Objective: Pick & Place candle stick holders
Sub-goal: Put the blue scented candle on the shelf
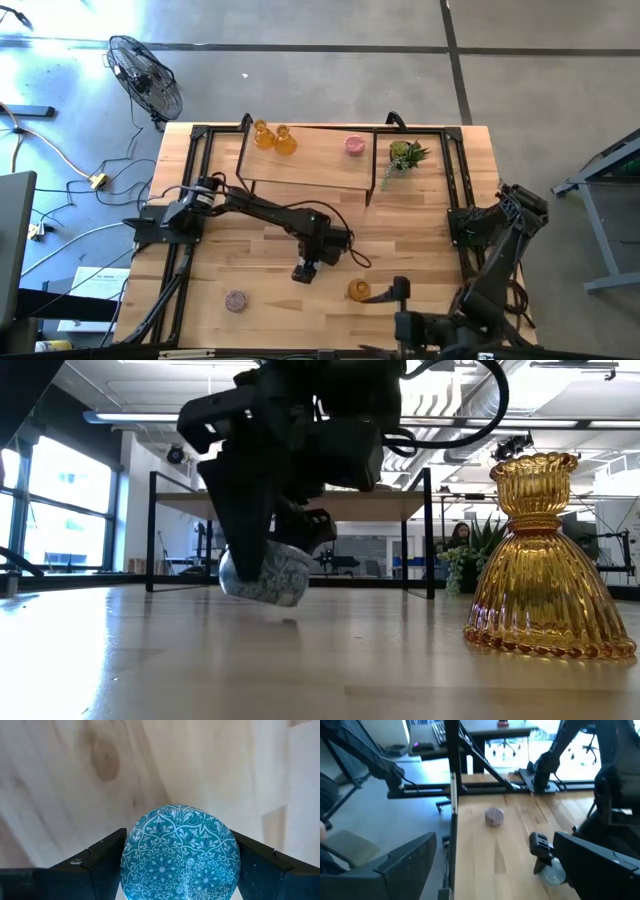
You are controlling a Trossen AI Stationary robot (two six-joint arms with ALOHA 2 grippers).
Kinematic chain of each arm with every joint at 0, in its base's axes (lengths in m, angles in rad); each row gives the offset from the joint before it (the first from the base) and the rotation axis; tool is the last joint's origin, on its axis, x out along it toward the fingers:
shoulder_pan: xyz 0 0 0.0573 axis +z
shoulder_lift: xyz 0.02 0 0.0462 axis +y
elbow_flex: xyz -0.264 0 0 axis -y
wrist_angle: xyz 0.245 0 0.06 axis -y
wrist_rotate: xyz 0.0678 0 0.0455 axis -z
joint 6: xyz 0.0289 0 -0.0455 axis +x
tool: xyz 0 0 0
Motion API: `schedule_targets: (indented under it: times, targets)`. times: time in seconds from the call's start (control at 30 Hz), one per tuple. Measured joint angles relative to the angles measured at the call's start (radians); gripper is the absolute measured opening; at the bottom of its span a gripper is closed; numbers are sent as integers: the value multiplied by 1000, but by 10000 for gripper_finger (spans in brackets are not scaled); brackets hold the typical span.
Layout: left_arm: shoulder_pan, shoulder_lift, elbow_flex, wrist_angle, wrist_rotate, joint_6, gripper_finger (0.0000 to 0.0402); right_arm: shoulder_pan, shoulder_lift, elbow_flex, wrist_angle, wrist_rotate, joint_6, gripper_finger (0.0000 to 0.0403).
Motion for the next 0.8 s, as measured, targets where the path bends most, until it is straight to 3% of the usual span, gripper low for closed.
schedule_targets:
  times: [0.3, 0.57, 0.8]
  targets:
    - [60, 0, 57, -14, 41, 58, 295, 74, 30, 0, 38, 112, 17, 395]
    - [89, 0, 146, -123, 53, 98, 296, 91, 53, 0, 37, 118, 74, 395]
    - [87, 0, 281, -280, -32, 139, 297, 93, 53, 0, 38, 117, 72, 395]
